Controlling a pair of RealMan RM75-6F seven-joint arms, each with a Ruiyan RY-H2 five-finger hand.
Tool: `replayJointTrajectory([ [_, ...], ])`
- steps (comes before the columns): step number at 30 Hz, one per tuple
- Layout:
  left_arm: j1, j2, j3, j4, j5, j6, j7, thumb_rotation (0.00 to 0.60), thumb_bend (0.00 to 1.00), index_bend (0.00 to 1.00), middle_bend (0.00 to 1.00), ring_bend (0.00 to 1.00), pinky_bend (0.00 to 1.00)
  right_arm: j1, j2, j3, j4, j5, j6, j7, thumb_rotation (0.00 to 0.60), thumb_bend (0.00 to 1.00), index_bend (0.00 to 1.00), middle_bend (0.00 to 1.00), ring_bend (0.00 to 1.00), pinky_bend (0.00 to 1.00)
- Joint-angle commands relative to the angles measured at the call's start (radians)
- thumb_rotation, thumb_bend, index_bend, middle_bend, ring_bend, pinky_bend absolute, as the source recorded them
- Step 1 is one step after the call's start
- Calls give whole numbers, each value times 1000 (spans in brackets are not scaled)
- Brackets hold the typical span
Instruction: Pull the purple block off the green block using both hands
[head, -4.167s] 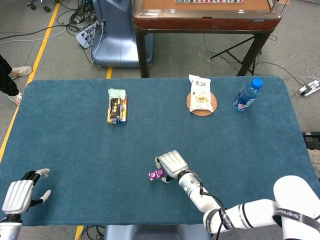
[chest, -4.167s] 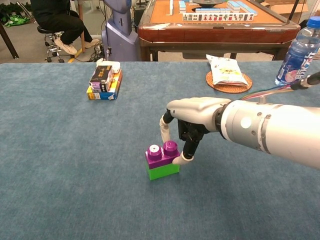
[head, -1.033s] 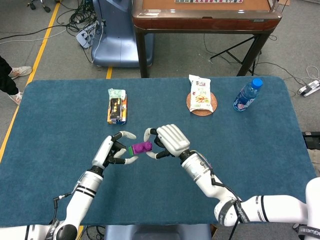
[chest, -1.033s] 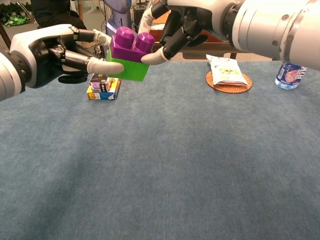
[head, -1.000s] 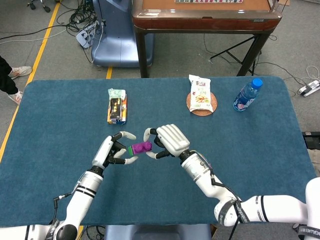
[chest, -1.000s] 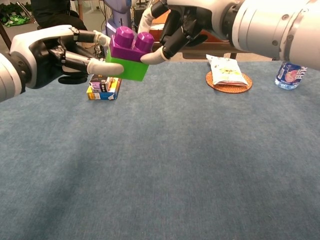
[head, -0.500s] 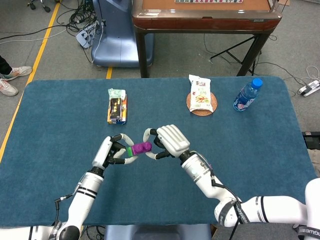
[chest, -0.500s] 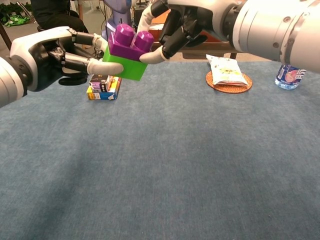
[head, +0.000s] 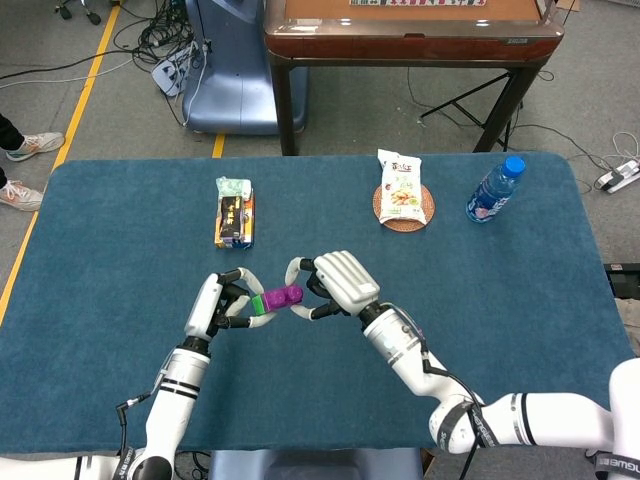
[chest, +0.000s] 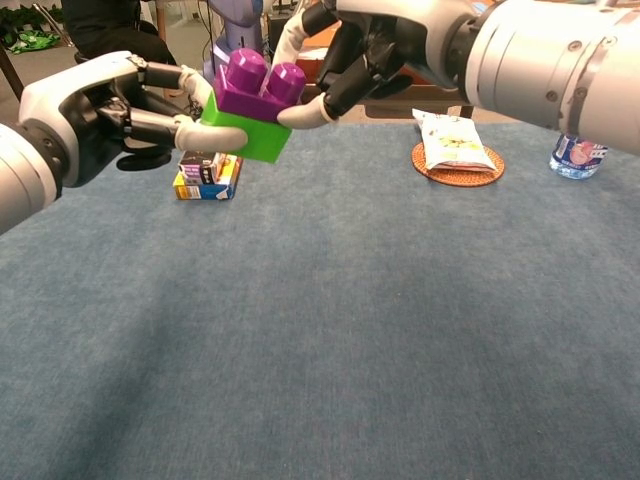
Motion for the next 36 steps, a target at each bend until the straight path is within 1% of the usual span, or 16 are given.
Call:
replayJointTrajectory([
  [1,2,0,3,2,-2,-5,2,600,112,900,1000,1000,1000,-7,4,2,-1,-13,-1,16,600,407,618,1000,1000,1000],
  [11,11,-5,8,11,1,-14,7,600,112,904,1000,1000,1000,-26,21,1,-9,-39,2,42,600,407,620,1000,1000,1000],
  [18,23,4,44,37,9,-27,35,600,112,903,1000,1000,1000,-59,33,-29,12,-59,32,26,600,406,620,1000,1000,1000],
  [22,18,11,77,64,10,-50,88,600,112,900,1000,1000,1000,-84,25,-59,49,-62,65,-11,600,406,620,1000,1000,1000],
  [27,3,-11,101,108,12,-69,150,600,112,884,1000,1000,1000,-107,-4,-98,117,-56,96,-77,600,406,620,1000,1000,1000],
  [32,-16,-32,129,145,31,-86,221,600,112,858,1000,1000,1000,-116,-42,-133,191,-30,90,-145,600,401,620,1000,1000,1000],
  [35,-26,-43,145,160,45,-92,265,600,112,825,1000,1000,1000,-120,-68,-145,233,-18,82,-170,600,374,619,1000,1000,1000],
  [36,-29,-48,151,166,50,-92,283,600,112,809,1000,1000,1000,-122,-79,-149,249,-16,79,-173,600,347,611,1000,1000,1000],
])
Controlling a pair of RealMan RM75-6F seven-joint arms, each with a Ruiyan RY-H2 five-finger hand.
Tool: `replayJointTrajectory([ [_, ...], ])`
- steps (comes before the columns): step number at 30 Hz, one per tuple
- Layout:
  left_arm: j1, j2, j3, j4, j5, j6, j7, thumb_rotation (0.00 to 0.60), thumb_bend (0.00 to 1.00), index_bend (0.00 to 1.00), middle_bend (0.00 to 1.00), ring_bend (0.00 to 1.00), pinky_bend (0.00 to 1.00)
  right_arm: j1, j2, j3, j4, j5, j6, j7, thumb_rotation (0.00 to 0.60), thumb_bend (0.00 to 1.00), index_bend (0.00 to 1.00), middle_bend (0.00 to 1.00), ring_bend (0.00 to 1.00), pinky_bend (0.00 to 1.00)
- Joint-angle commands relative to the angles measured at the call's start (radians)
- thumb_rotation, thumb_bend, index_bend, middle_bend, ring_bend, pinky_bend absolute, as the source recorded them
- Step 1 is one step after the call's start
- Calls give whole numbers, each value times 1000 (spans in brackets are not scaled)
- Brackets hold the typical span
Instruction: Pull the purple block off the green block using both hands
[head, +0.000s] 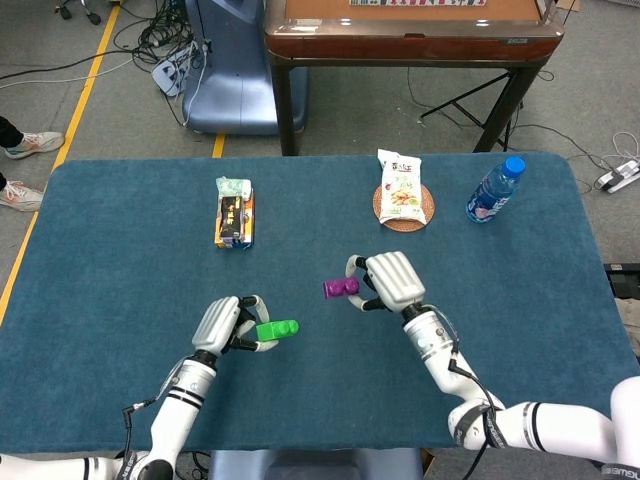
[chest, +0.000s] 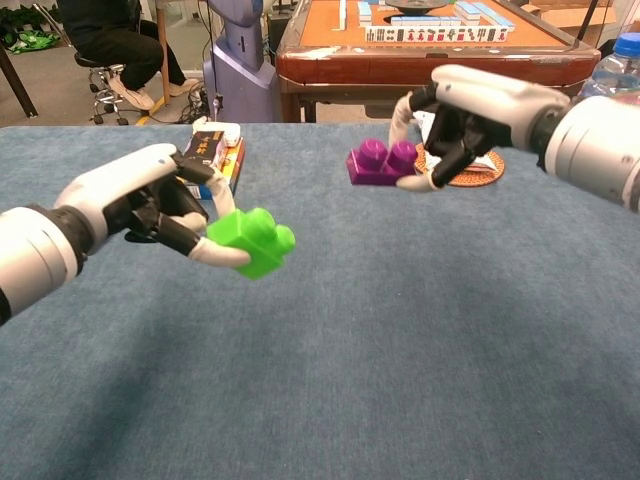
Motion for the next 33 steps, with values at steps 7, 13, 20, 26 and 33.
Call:
replayJointTrajectory([
  [7,-26,-39,21,47,-1,-21,102,600,112,689,1000,1000,1000,-11,-83,-24,124,9,-33,-25,600,106,456,1000,1000,1000],
  [13,-28,-53,24,75,6,-20,123,600,112,438,1000,1000,1000,-22,-104,-26,158,-12,-46,-11,600,0,226,1000,1000,1000],
  [20,0,-23,36,58,46,9,101,600,95,259,1000,1000,1000,-62,-73,-36,127,-83,6,4,600,0,132,905,948,1000],
  [26,58,57,78,8,115,79,100,600,95,235,887,888,1000,-123,-7,-75,72,-169,91,-22,600,0,132,702,792,931],
  [33,149,166,153,29,254,208,112,600,95,228,571,602,922,-199,89,-139,37,-255,158,-48,600,0,133,434,505,678],
])
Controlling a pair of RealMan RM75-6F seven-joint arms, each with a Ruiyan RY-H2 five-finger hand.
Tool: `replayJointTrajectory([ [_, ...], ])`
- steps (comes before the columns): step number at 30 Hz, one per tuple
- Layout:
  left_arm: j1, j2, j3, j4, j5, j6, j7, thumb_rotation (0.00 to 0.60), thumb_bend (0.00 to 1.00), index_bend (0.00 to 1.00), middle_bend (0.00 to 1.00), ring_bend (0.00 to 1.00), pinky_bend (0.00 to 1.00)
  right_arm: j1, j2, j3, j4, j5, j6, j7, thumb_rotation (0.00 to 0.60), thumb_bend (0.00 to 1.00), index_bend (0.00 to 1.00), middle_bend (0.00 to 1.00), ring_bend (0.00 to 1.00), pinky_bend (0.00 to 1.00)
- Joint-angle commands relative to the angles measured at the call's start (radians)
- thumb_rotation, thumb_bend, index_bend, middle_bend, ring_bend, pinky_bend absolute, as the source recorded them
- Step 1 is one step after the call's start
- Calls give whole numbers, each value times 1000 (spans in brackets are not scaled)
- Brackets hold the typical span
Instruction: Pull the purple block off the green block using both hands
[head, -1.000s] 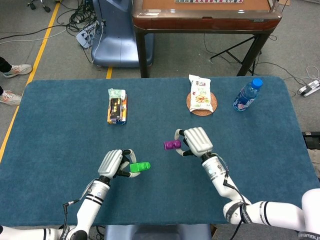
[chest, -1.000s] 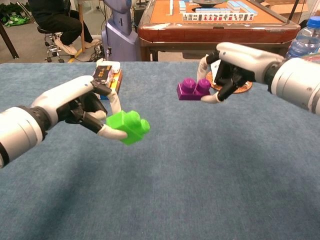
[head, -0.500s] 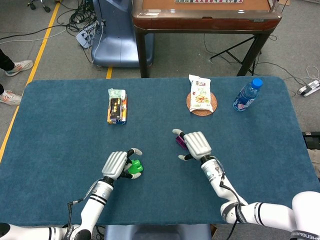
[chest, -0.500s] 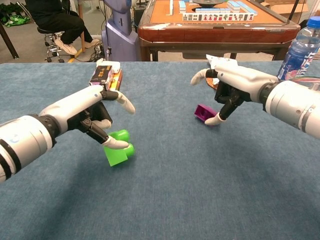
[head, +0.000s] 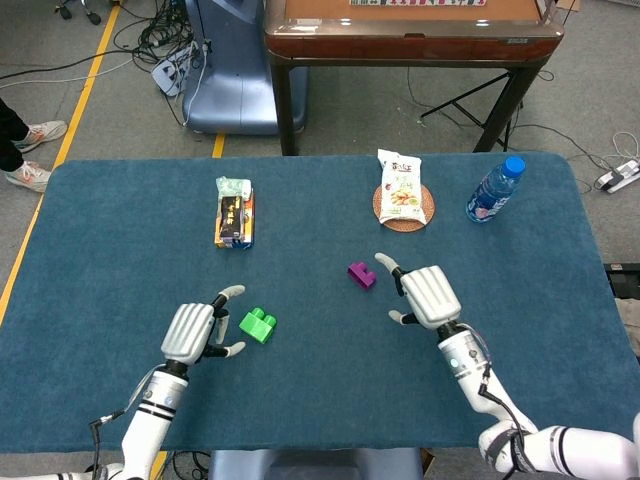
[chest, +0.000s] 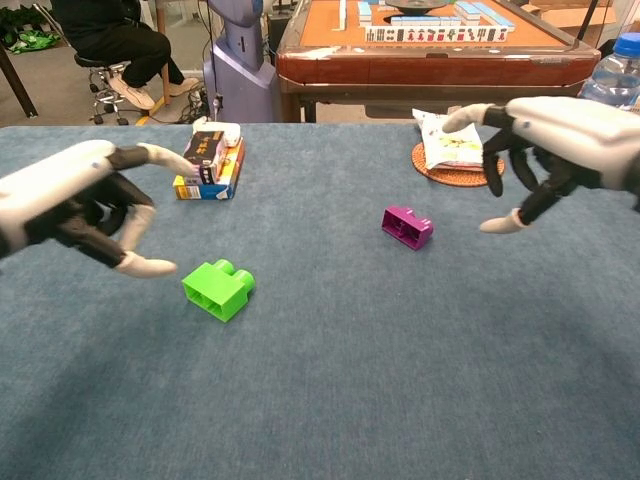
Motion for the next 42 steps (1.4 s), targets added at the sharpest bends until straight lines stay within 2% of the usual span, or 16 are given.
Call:
replayJointTrajectory([
  [1,64,67,43,18,64,85,15,600,95,228,523,545,872,-42,40,-32,-6,-43,40,-10,600,0,133,413,480,645],
  [6,135,149,61,44,107,180,23,600,95,223,379,374,660,-121,81,-59,10,-97,137,-3,600,0,134,350,402,544],
  [10,178,223,71,38,108,206,15,600,95,214,311,292,526,-176,124,-75,7,-133,189,50,600,0,147,340,379,467],
  [13,211,277,81,28,115,225,4,600,95,213,288,257,454,-224,150,-86,19,-163,243,70,600,0,167,340,372,425],
  [18,251,332,100,38,143,245,-2,600,95,213,257,211,374,-290,176,-98,34,-194,304,113,600,0,185,340,368,416],
  [24,290,382,132,65,167,230,-42,600,95,213,241,198,358,-357,187,-103,62,-199,342,147,600,0,191,340,363,415],
  [30,327,391,154,96,206,234,-69,600,95,213,241,198,358,-413,187,-83,86,-192,387,142,600,0,203,340,363,415],
  [35,334,396,149,97,220,226,-51,600,95,214,241,198,358,-447,170,-58,117,-184,424,102,600,0,204,340,363,415],
  [42,344,414,135,67,225,216,-45,600,95,213,241,198,358,-491,171,-42,141,-181,446,124,600,0,208,340,363,415],
])
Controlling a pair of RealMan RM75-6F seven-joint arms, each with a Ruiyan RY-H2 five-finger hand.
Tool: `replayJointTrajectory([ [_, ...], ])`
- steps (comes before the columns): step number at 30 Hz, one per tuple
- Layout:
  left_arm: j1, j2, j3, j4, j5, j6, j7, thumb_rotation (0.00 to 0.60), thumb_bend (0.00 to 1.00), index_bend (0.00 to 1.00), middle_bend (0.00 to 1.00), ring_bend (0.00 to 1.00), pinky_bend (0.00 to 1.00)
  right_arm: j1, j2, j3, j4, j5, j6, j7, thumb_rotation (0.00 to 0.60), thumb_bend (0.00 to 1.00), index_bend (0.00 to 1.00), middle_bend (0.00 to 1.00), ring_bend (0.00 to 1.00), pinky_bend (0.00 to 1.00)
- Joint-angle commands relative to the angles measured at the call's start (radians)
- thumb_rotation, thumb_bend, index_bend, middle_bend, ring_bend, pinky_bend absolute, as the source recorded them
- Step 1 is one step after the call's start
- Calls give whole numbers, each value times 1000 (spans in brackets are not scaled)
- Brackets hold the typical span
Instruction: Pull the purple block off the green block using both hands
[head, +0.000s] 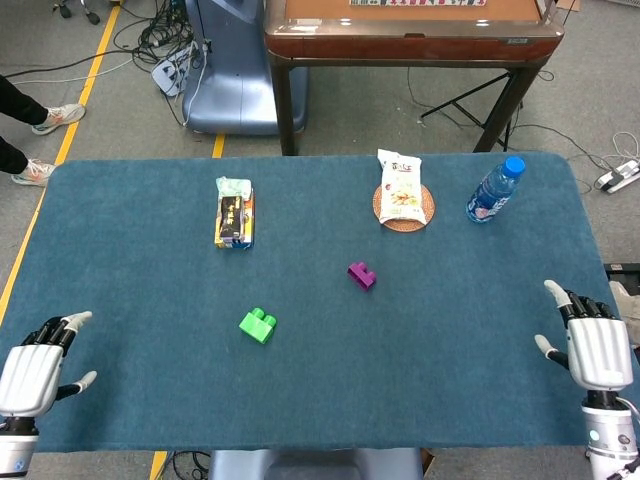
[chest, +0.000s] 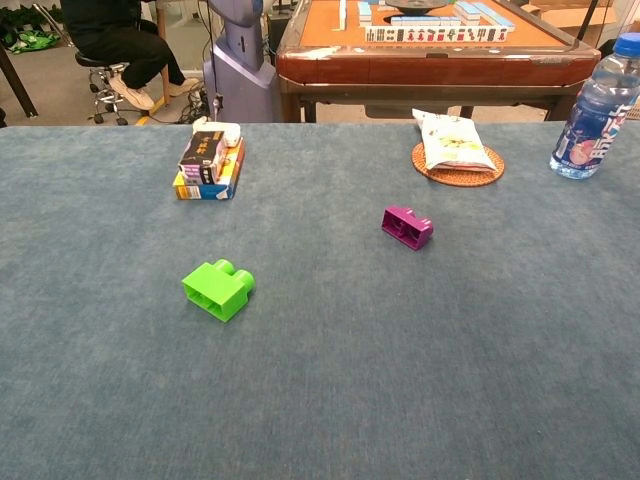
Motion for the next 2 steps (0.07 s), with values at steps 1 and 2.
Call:
replayJointTrajectory([
  [1,6,7,-5,-14,2,-5,-1,600,95,213,241,198,358,-17,4,6,9,-1,9,16,600,0,209,340,363,414],
  [2,6,9,-6,-17,3,-7,-1,600,95,213,241,198,358,-23,5,7,13,-1,11,21,600,0,209,340,363,414],
])
